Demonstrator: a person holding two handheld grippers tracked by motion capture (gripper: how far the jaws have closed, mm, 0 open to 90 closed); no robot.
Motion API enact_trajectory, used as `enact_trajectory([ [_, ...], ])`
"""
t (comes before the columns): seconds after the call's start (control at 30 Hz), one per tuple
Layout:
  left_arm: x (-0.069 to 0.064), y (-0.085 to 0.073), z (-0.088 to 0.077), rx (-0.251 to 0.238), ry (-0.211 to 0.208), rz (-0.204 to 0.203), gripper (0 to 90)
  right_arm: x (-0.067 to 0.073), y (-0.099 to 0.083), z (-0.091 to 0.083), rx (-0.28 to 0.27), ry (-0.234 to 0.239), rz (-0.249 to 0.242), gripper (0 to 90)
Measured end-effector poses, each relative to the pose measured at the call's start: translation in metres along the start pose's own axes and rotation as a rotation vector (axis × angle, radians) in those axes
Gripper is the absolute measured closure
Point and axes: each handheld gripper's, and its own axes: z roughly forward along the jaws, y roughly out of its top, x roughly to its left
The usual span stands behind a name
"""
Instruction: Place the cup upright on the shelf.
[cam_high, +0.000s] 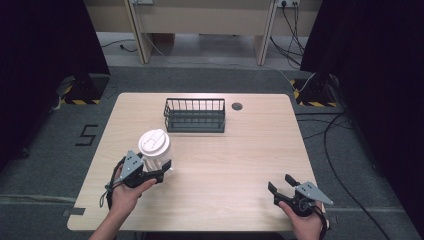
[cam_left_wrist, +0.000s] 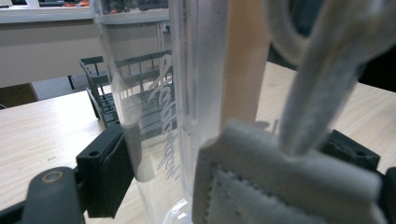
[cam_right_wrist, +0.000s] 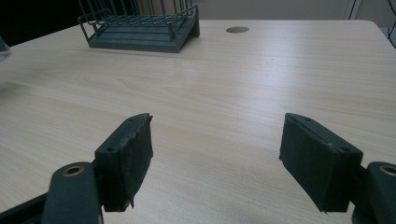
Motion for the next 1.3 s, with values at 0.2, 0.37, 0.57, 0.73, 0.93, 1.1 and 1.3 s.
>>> enact_trajectory([
  [0.2, 0.001, 0.005, 0.008, 0.003, -0.006, -0.001, 17.5, 0.000, 0.000, 0.000, 0.002, 0.005, 0.014, 26.0],
  [0.37, 0.001, 0.010, 0.014, 0.004, -0.008, 0.004, 17.5, 0.000, 0.000, 0.000, 0.003, 0.004, 0.015, 25.9],
  [0.57, 0.003, 0.014, 0.021, 0.008, -0.008, 0.009, 17.5, 0.000, 0.000, 0.000, 0.002, 0.004, 0.016, 25.9],
  [0.73, 0.006, 0.021, 0.029, 0.012, -0.007, 0.020, 17.6, -0.001, 0.000, 0.000, 0.003, 0.005, 0.018, 25.8],
  [0.93, 0.008, 0.031, 0.039, 0.010, -0.013, 0.025, 17.6, -0.001, 0.000, 0.000, 0.004, 0.008, 0.025, 25.7],
  [1.1, 0.010, 0.041, 0.048, 0.004, -0.019, 0.035, 17.6, -0.002, 0.000, 0.000, 0.003, 0.007, 0.024, 25.7],
  [1.3, 0.011, 0.049, 0.059, 0.008, -0.023, 0.038, 17.6, -0.002, 0.000, -0.001, -0.004, 0.009, 0.041, 25.4],
])
